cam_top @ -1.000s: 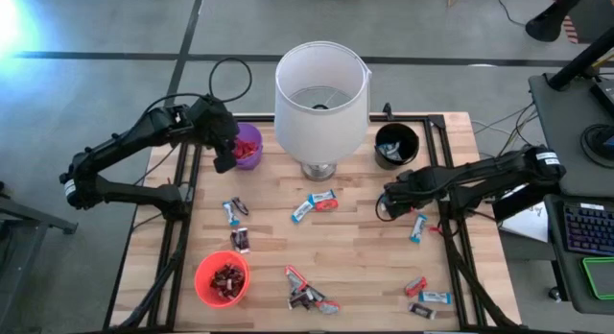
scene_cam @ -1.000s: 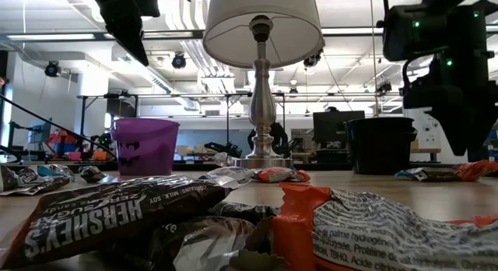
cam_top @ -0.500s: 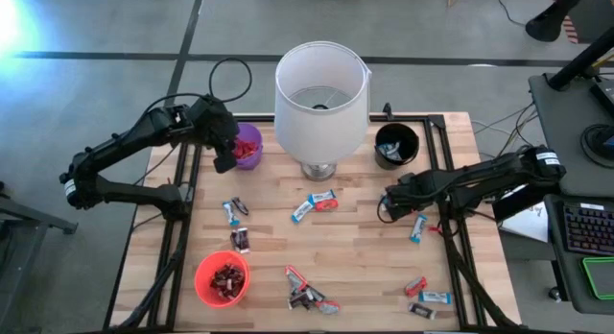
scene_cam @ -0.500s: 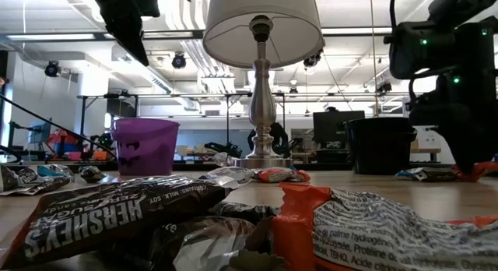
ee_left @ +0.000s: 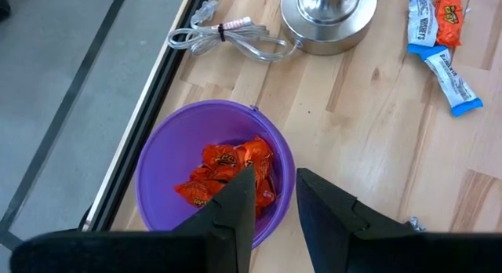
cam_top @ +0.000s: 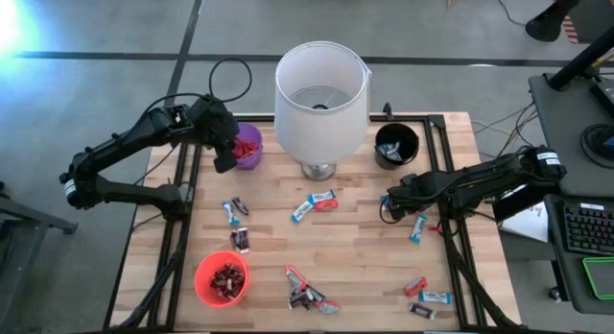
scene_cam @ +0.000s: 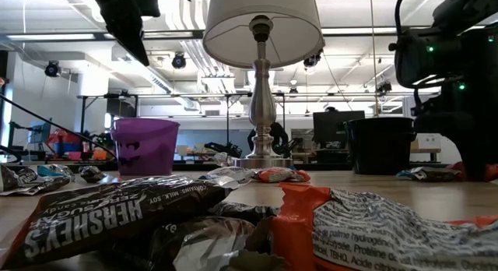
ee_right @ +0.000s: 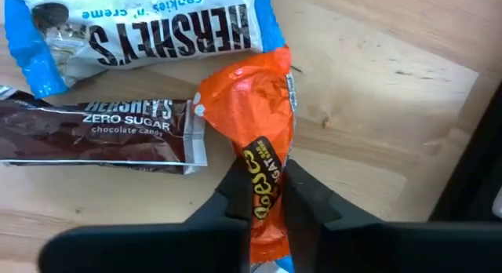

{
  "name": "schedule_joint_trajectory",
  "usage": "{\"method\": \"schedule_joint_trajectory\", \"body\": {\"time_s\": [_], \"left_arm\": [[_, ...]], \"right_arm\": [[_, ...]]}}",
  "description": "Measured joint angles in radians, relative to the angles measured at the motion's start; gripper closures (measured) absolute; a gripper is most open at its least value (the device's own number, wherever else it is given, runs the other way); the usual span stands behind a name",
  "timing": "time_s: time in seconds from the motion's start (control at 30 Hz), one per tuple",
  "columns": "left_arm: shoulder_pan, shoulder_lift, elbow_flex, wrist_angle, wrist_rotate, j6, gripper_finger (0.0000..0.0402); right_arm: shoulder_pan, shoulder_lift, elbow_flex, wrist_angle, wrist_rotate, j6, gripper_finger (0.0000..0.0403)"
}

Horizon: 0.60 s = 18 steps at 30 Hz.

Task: Sort candy
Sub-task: Put the orange chocolate into the purple bucket

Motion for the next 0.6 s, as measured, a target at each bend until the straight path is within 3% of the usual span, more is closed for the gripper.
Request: {"method": "schedule_joint_trajectory", "body": {"time_s": [0.33,0.6], "left_arm": [[0.000,0.001,0.000,-0.014,-0.001,0.024,0.0320],[0.000,0.001,0.000,-0.045,0.000,0.047,0.0264]], "right_arm": [[0.000,-0.002,0.073,-0.083,0.000,-0.021,0.0381],[0.001,-0.091,0.142,-0.172,-0.001,0.007,0.0381]]}}
